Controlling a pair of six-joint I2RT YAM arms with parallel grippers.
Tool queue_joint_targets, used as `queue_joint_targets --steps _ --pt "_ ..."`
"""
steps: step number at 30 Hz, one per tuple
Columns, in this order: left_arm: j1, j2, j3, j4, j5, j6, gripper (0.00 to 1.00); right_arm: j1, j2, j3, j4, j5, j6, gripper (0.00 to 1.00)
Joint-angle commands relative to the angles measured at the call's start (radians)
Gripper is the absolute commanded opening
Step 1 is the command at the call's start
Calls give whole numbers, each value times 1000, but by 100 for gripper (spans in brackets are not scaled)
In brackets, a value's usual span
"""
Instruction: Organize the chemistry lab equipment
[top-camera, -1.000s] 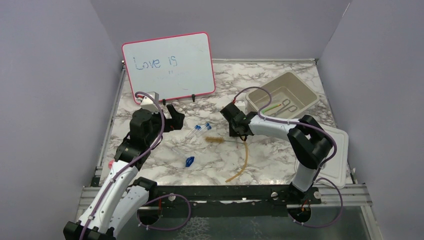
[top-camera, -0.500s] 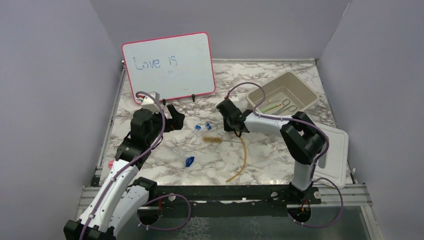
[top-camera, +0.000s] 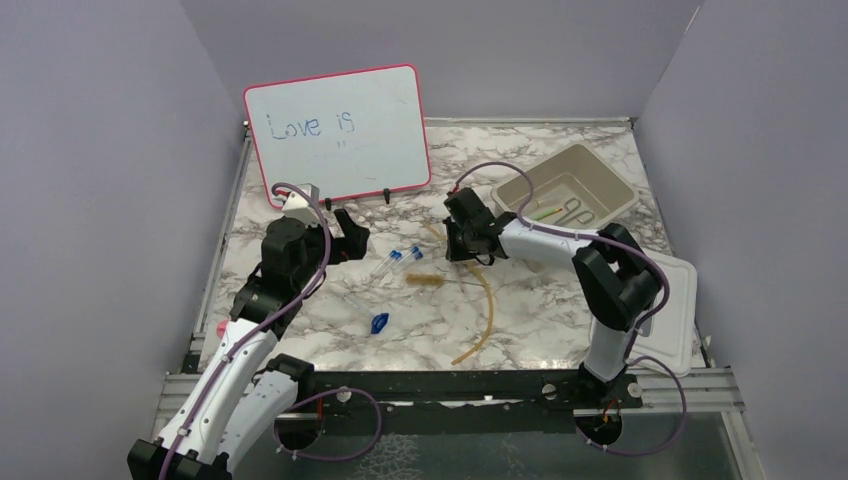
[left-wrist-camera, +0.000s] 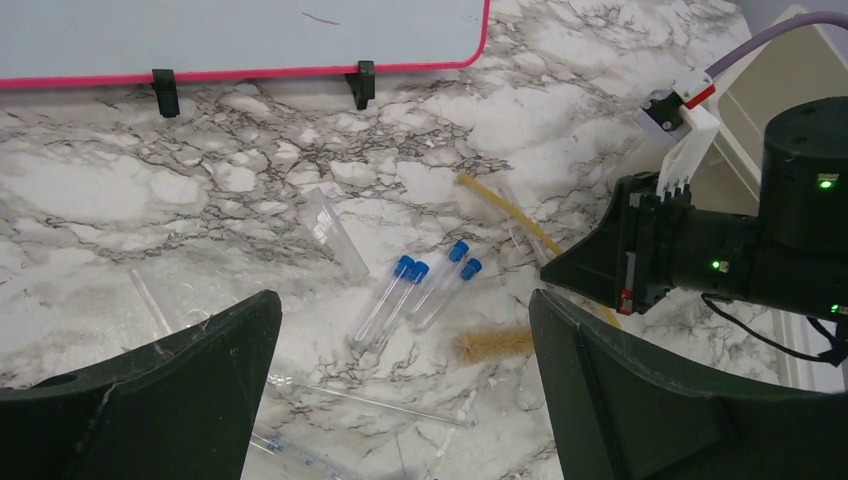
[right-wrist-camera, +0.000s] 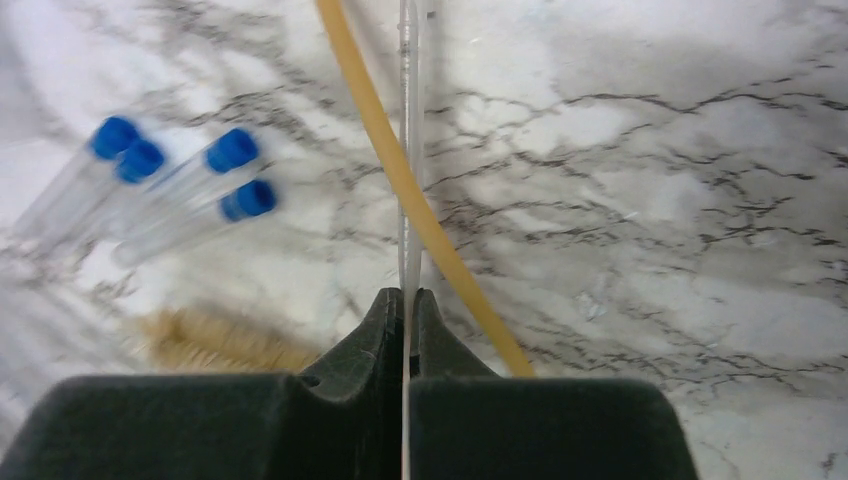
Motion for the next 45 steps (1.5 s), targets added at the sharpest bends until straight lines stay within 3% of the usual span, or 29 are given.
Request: queue_joint_targets --steps 1,7,16,23,32,45 --pt "-2 -12 -4 22 -18 13 97 -13 -91 32 -7 -256 -27 0" --pt "-2 -21 -6 19 -22 12 97 -39 -143 55 -16 -370 17 1" --pt "-2 -35 -4 15 -26 10 97 -52 -191 113 -63 -351 36 1" --pt "-2 -43 -5 12 -27 10 97 -81 -327 151 -103 -49 31 1" --pt "-2 -49 -3 11 -28 9 97 -320 -473 142 -165 230 109 1" --pt "-2 -49 -2 8 -34 6 97 -525 -456 54 -174 418 263 1"
